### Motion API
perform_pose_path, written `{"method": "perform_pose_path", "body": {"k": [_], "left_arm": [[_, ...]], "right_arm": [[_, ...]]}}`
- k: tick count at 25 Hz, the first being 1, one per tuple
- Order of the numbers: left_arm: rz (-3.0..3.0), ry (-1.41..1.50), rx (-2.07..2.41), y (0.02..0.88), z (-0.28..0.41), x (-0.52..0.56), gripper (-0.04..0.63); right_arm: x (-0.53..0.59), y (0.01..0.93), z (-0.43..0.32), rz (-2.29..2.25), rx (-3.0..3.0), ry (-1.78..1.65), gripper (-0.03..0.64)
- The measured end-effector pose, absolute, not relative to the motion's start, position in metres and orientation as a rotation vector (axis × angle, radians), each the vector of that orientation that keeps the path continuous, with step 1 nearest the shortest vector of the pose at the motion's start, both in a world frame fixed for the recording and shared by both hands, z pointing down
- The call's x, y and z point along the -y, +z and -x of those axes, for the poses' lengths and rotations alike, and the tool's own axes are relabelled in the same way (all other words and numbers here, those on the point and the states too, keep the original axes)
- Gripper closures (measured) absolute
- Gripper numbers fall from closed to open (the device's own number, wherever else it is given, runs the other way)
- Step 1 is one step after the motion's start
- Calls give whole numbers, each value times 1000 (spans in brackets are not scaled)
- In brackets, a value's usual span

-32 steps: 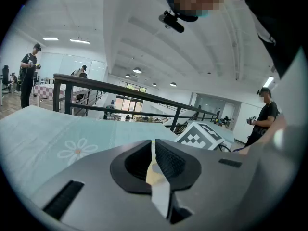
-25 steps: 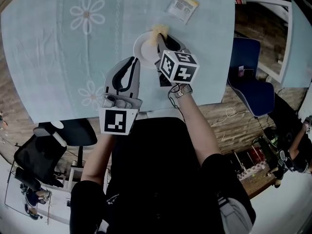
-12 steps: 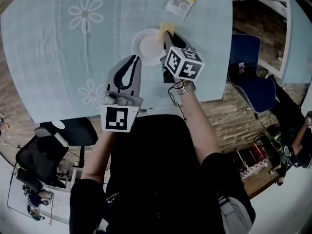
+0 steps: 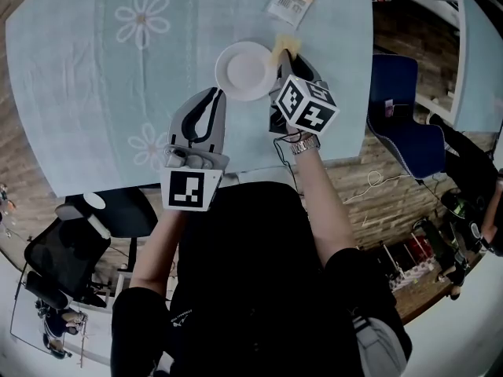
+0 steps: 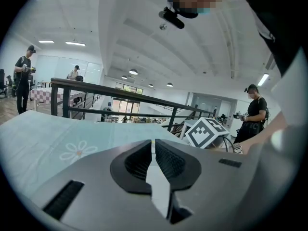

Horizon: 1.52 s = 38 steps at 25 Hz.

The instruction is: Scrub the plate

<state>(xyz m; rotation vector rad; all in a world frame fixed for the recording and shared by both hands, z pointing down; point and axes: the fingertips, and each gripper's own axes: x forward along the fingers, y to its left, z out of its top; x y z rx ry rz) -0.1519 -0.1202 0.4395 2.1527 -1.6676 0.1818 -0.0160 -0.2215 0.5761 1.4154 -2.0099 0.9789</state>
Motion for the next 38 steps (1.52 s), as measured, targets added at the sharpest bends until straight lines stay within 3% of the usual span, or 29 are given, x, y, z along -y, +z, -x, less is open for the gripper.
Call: {"method": "perform_pose_path", "body": {"k": [27, 38], "left_arm": [[-2079, 205, 1717, 449, 176, 95, 562], [-2060, 216, 1720, 455, 173, 106, 562]], "right_arm": [[142, 582, 138, -979, 2145, 1041, 557], [133, 597, 146, -887, 2124, 1125, 555]]}}
